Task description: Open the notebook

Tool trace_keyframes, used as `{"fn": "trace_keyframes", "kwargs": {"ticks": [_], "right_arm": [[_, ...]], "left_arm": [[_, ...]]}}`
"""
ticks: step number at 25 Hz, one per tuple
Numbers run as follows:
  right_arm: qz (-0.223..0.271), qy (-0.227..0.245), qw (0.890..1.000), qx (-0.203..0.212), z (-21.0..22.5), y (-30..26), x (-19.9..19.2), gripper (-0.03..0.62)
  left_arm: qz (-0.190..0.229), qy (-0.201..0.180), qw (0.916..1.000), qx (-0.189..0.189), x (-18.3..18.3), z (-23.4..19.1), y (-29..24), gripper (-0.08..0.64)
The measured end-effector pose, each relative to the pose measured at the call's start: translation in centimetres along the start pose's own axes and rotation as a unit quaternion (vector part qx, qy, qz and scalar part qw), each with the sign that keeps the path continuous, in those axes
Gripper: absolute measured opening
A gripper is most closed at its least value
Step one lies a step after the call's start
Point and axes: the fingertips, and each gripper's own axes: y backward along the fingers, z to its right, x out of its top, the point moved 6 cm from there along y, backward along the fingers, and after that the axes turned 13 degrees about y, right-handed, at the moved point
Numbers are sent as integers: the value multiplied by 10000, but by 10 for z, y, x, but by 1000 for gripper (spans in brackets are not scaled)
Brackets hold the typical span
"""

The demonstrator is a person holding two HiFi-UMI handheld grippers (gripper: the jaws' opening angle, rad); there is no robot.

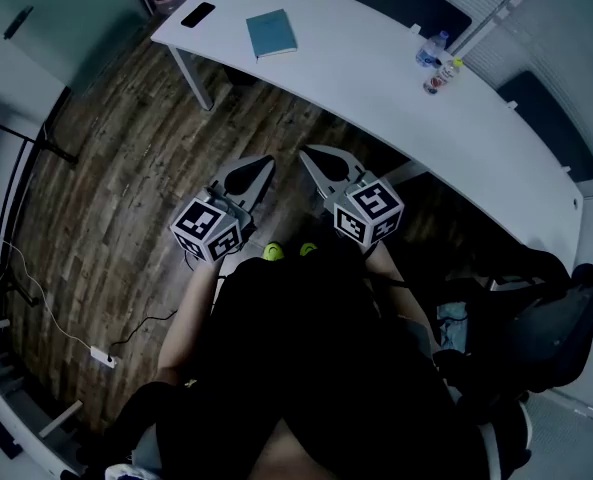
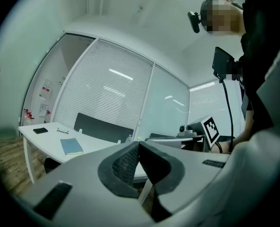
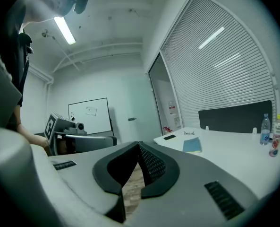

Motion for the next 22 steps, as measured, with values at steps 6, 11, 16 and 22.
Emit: {"fn": "trace_keyframes", "kwargs": {"ticks": [6, 11, 16, 22], "right_arm": [[-62, -76, 9999, -72, -10, -7, -5, 11], [-116, -140, 9998, -129, -16, -11, -11, 11], [-127, -80, 9999, -49, -21, -20, -9, 11], [-161, -104, 9998, -48, -12, -29, -13, 11]], "left_arm": [[-21, 101, 9998, -145, 1, -4, 6, -3], [-124, 120, 9996, -220, -5, -7, 8, -2], [-64, 165, 9996, -211, -1, -14, 12, -3], [-47, 175, 9996, -195, 3, -23, 5, -3]]}}
